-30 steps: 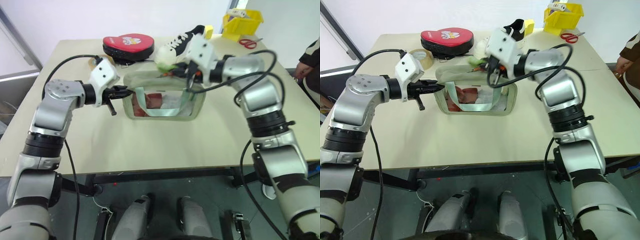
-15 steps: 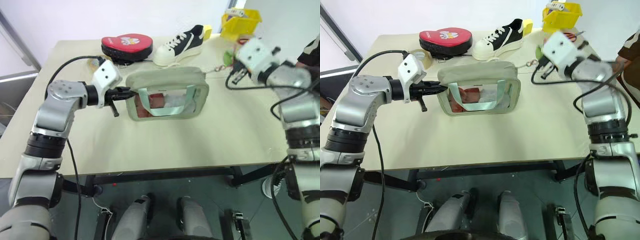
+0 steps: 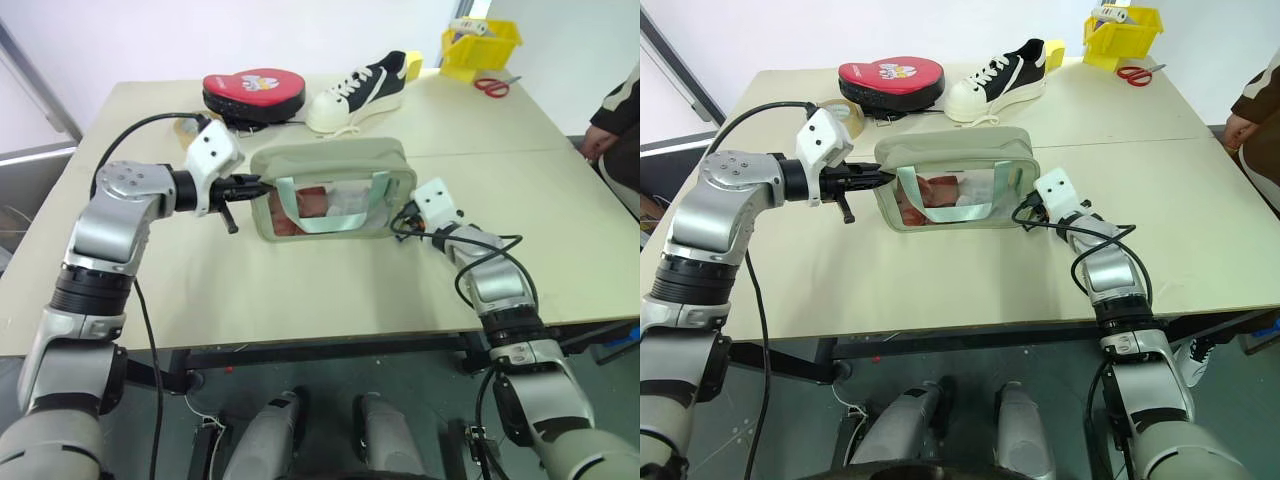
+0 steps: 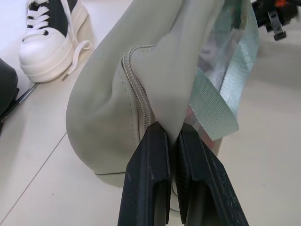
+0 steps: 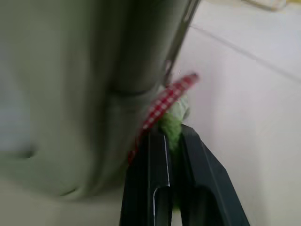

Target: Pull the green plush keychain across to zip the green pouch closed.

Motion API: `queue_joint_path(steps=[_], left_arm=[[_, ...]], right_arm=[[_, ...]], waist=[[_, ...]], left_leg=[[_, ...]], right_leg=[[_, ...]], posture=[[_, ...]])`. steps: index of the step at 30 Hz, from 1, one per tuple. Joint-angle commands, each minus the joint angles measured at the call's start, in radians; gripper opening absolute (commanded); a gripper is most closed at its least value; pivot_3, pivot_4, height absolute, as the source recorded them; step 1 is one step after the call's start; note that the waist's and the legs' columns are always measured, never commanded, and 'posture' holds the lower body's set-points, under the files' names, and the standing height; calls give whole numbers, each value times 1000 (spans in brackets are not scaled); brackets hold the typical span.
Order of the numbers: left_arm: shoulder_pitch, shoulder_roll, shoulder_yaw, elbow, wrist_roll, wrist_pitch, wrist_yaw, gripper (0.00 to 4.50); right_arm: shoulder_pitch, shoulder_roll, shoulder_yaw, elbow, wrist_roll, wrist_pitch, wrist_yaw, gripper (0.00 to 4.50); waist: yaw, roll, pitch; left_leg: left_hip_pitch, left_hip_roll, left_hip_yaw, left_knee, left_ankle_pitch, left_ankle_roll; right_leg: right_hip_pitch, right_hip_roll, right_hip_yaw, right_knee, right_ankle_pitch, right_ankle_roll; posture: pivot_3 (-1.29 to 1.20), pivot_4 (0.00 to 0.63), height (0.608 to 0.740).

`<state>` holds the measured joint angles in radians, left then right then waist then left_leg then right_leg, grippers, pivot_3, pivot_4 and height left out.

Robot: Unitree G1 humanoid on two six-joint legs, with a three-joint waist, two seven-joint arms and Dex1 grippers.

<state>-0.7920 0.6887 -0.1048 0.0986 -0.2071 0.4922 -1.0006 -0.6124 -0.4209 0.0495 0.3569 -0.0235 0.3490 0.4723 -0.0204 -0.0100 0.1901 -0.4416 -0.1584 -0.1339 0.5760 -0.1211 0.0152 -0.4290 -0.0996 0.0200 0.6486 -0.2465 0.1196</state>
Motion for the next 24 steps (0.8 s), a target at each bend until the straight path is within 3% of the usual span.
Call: queue_joint_path(steps=[1, 3, 6, 10, 12, 13, 15, 16, 20, 24], left_arm=[[9, 17, 17, -30, 4, 5, 8, 0], [11, 20, 22, -28, 8, 1, 13, 0], [8, 25, 29, -17, 9, -9, 14, 0], [-20, 45, 47, 22, -11, -18, -16, 1519], [-32, 83, 64, 32, -40, -5, -74, 2658], [-39, 99, 73, 43, -50, -2, -93, 3094], [-56, 128, 93, 70, -71, 5, -120, 4151], [-67, 141, 106, 83, -83, 15, -130, 4472], [-111, 180, 165, 120, -130, 67, -152, 4472], [-107, 174, 188, 95, -136, 81, -106, 4472]], right_arm=[[-5, -45, -14, -48, 22, 38, 58, 41], [-32, -103, -39, -66, 29, 41, 91, 41], [-65, -191, -67, -114, 77, 61, 187, 1138], [-139, -332, -110, -192, 157, 115, 347, 3133], [-179, -409, -137, -274, 259, 206, 471, 4295], [-193, -435, -143, -308, 301, 248, 514, 4500], [-218, -470, -153, -363, 370, 324, 566, 4500], [-230, -482, -158, -387, 398, 358, 582, 4500], [-257, -515, -169, -491, 493, 472, 615, 4500], [-247, -507, -163, -536, 485, 477, 561, 4500]], waist=[[0, 0, 0], [2, 0, 0], [3, 0, 0], [-1, 1, 0], [-1, 1, 1], [-1, 1, 1], [0, 0, 1], [1, 0, 1], [1, 0, 1], [5, 0, 1]], left_leg=[[0, 0, 0, 0, 0, 0], [0, 0, 0, 0, 0, 0], [-1, 0, 0, 0, 0, 0], [-1, 0, 0, 0, 0, 0], [-2, 0, 0, 0, 0, 0], [-3, 0, 0, 0, 0, 0], [-3, 1, 0, 0, -1, 1], [-3, 1, 0, 0, -1, 2], [-3, 1, 0, 0, -2, 2], [-4, 0, 0, 0, -2, 2]], right_leg=[[0, 0, 0, 0, 0, 0], [0, 0, 0, 0, 0, 0], [0, -2, 0, 0, 0, 0], [0, -3, -1, -1, 0, 0], [-2, -3, -1, -1, 0, 0], [-2, -3, -1, -1, 0, 0], [-2, -3, -1, -1, -1, 0], [-2, -3, -1, -2, -1, -1], [-1, -4, -1, -3, -3, -4], [-1, -5, -1, -3, -3, -4]], posture=[[0, 150, 740], [0, 150, 740], [0, 150, 740], [0, 150, 740], [0, 150, 740], [0, 150, 740], [0, 150, 740], [0, 150, 740], [0, 150, 740], [0, 150, 740]])
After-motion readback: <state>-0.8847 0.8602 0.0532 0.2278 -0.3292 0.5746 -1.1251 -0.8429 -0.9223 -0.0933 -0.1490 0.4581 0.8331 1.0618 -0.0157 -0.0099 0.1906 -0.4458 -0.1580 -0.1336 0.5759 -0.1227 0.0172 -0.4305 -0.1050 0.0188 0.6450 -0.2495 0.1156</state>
